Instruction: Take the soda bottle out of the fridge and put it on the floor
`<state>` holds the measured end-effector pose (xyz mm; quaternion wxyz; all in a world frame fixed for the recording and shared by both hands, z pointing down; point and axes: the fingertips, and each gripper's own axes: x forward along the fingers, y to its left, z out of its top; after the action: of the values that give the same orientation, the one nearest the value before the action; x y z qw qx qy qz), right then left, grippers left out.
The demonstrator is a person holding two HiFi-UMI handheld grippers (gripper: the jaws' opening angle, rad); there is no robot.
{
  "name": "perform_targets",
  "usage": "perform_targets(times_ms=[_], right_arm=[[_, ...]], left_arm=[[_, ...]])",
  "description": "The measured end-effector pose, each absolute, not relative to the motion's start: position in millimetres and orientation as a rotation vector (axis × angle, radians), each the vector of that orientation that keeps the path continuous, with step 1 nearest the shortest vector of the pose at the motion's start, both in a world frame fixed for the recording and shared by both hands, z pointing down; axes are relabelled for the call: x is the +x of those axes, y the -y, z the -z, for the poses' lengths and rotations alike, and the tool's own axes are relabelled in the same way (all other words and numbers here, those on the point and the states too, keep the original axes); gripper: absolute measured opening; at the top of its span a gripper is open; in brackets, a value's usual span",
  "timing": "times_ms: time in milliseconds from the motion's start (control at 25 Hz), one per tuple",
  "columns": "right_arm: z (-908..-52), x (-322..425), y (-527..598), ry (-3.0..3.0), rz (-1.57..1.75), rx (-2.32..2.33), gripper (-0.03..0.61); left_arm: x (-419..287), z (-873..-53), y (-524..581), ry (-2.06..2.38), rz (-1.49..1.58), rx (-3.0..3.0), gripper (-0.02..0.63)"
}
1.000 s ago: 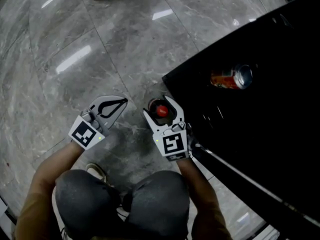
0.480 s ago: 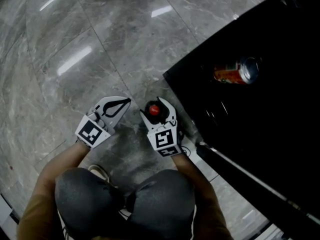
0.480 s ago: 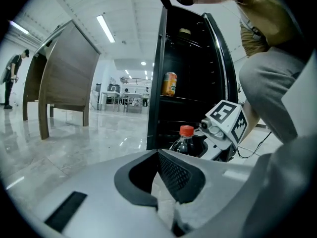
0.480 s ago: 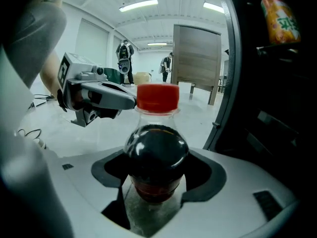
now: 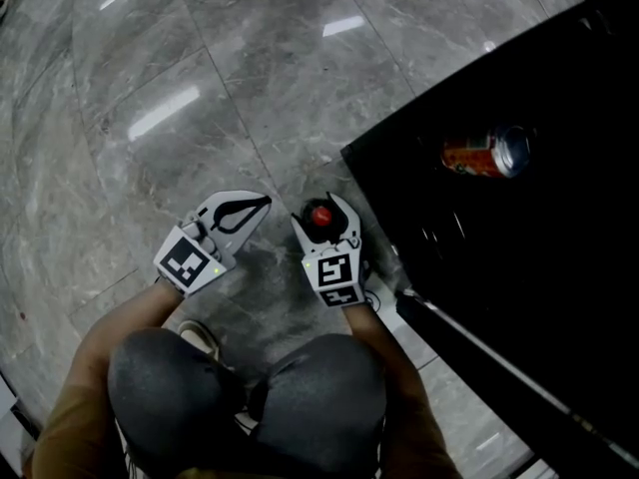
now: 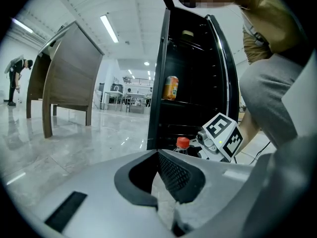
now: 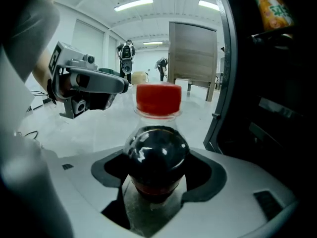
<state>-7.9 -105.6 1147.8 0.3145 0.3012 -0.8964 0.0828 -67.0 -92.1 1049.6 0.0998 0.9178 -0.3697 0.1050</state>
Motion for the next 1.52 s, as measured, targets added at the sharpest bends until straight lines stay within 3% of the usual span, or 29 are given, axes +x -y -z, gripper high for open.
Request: perform_targets(times_ms=[1000,1520], right_arm=[[-1138,5,95,2.303,-0.192,0.746,0.302],[-1097,21,70,2.167,-0.328,0.751,0.28]], left_arm=[[-51,-1045,96,1.047,-0.244,2.698,-0.006],[-67,-996,71,1.102,-0.267,2.554,-0.006]])
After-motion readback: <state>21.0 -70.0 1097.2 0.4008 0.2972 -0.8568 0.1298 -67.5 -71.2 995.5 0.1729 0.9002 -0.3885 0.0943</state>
